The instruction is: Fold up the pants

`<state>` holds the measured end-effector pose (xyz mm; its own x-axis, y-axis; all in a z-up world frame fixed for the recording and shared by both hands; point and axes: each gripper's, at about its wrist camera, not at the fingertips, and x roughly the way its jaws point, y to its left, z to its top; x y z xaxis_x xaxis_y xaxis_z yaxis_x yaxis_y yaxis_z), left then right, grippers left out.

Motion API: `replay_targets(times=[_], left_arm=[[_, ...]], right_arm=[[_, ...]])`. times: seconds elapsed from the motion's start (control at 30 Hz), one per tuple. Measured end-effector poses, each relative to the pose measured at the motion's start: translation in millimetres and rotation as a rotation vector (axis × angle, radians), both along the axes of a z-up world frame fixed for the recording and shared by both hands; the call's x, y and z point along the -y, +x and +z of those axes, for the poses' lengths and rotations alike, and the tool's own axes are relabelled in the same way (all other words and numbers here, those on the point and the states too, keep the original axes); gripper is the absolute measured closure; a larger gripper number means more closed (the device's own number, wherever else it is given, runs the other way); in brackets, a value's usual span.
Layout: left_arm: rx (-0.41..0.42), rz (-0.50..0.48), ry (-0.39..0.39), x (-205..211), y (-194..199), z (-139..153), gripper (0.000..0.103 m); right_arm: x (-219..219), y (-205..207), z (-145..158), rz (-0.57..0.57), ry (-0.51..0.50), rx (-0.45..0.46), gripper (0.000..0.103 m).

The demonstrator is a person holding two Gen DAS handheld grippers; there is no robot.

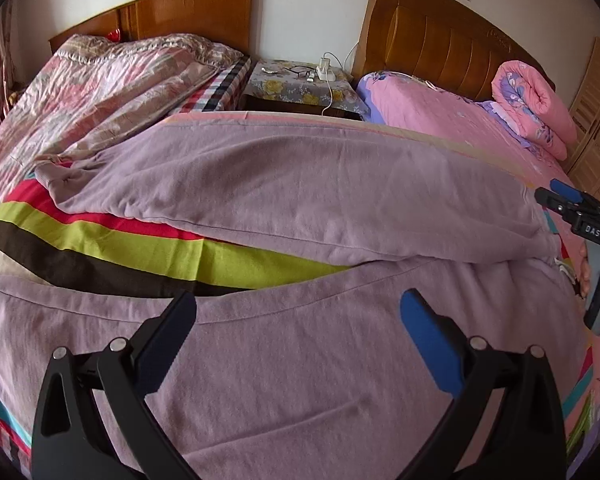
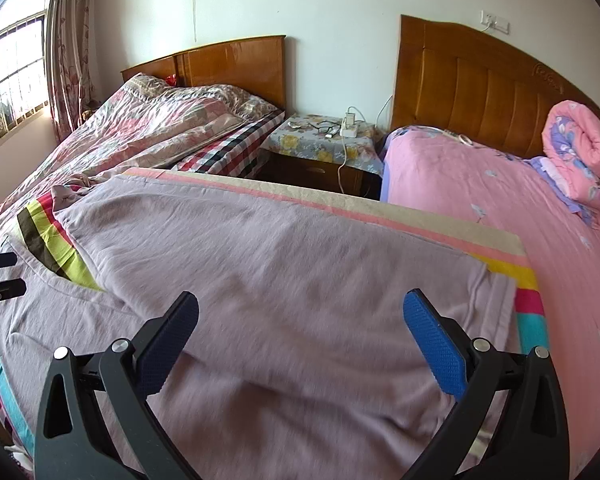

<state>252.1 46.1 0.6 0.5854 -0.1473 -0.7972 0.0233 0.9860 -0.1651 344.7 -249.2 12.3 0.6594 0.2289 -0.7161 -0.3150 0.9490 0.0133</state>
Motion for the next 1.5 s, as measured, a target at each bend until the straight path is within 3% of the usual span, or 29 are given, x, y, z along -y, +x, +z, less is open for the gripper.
replay_targets(times=[0.17,0.27,0.4,0.47,0.5,0.53,0.6,0.73,0.9,1.0,1.13,1.27,1.3,1.37,1.4,1.5], left_arm=[[0.013,0.114,-0.274,-24.5,47.2,-10.1,0.001],[-0.034,0.129,-0.346,-29.9,73.3,-18.8,0.001],[-0.080,0.116,-0.388,-33.3,93.7,-28.1,0.001],[-0.089,0.127,-0.401,-35.9,101.3,-32.5,0.001],[-0.090,0.129,-0.400,-35.9,101.7,-35.2,0.001],[-0.096,0.128,-0.397,-35.3,104.3,-36.7,0.001],[-0.099,0.126,-0.397,-34.1,108.9,-38.2,0.001],[-0.080,0.138,-0.416,-36.0,110.5,-40.2,0.001],[-0.072,0.183,-0.489,-47.7,98.2,-35.4,0.001],[-0.036,0.162,-0.525,-50.7,75.3,-24.6,0.001],[-0.025,0.132,-0.519,-48.9,38.6,-27.8,0.001],[-0.084,0.094,-0.453,-36.3,21.4,-49.5,0.001],[-0.096,0.090,-0.429,-33.7,19.5,-53.1,0.001],[-0.091,0.071,-0.403,-30.5,13.1,-54.0,0.001],[-0.080,0.062,-0.393,-30.6,9.5,-52.8,0.001],[-0.047,0.066,-0.367,-34.4,-1.9,-50.6,0.001]], right_arm=[[-27.4,110.5,-29.5,0.185,-0.054,-0.114,0.004],[-42.4,154.6,-48.4,0.267,-0.061,-0.168,0.007],[-54.8,188.9,-74.8,0.342,-0.058,-0.251,0.028],[-58.8,193.6,-76.8,0.383,-0.056,-0.248,0.030],[-59.8,191.6,-75.3,0.398,-0.041,-0.251,0.036],[-60.0,188.8,-73.0,0.413,-0.036,-0.249,0.059],[-64.9,175.6,-68.2,0.432,-0.067,-0.226,0.081],[-74.4,126.8,-45.5,0.408,-0.151,-0.098,0.091],[-89.7,6.1,9.3,0.353,-0.215,0.155,0.094],[-99.4,-85.6,19.3,0.302,-0.215,0.243,0.094],[-103.4,-170.7,-12.3,0.196,-0.109,0.170,0.094],[-96.0,-190.1,-53.3,0.061,-0.022,0.019,0.093],[-89.3,-193.6,-55.3,0.020,0.026,-0.010,0.090],[-65.7,-204.2,-50.8,-0.068,0.147,-0.027,0.056],[-50.4,-210.7,-47.2,-0.126,0.207,-0.017,0.031],[-3.8,-221.3,-43.6,-0.306,0.330,-0.013,0.034]])
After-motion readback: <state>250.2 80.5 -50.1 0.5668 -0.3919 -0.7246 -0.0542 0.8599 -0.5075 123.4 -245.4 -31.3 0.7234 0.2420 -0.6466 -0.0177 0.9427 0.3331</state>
